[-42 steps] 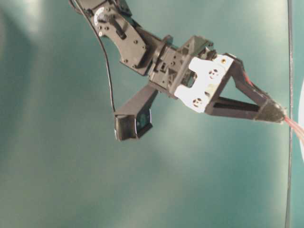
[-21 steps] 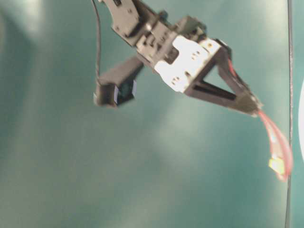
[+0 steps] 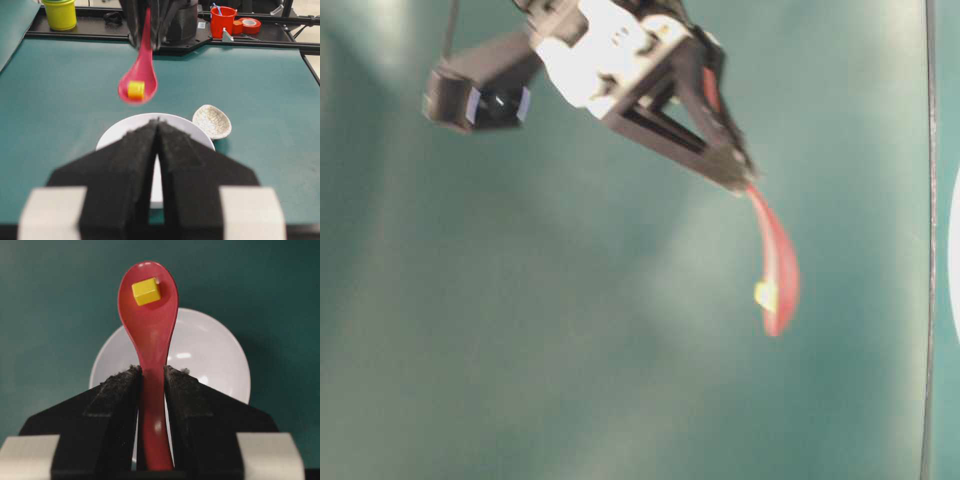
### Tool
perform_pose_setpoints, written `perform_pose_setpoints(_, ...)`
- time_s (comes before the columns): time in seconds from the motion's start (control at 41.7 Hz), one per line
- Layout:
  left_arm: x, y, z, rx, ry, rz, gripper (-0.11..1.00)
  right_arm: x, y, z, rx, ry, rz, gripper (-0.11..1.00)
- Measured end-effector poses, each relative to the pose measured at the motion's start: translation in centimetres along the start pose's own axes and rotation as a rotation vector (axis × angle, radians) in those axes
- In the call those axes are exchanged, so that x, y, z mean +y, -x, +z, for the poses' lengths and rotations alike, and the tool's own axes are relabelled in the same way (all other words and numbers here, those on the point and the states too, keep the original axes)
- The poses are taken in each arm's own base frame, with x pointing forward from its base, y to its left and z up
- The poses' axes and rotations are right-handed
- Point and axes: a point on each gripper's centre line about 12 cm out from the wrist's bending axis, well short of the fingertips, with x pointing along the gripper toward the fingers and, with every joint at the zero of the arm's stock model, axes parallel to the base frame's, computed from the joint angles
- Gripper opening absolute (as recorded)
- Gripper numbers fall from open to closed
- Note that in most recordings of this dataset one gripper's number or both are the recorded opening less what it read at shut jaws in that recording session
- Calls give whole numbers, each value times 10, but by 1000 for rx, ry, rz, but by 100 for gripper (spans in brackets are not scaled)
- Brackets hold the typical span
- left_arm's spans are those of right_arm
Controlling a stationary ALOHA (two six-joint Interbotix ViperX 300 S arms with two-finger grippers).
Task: Scoop the yellow hexagonal prism block from the bowl with a spoon using the right arm.
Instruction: 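Raise the spoon carrying the yellow block up out of the bowl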
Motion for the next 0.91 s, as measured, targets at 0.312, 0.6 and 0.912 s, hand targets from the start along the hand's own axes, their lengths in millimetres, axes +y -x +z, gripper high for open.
perform_pose_setpoints(0.312,0,0,0,0,2,0,0,6,41,7,-55,12,27,22)
perform_pose_setpoints(0.6,0,0,0,-2,0,0,0,6,49,5,-69,12,29,22)
perform_pose_setpoints(0.912,0,0,0,0,-6,-1,0,6,49,6,-72,9,31,22)
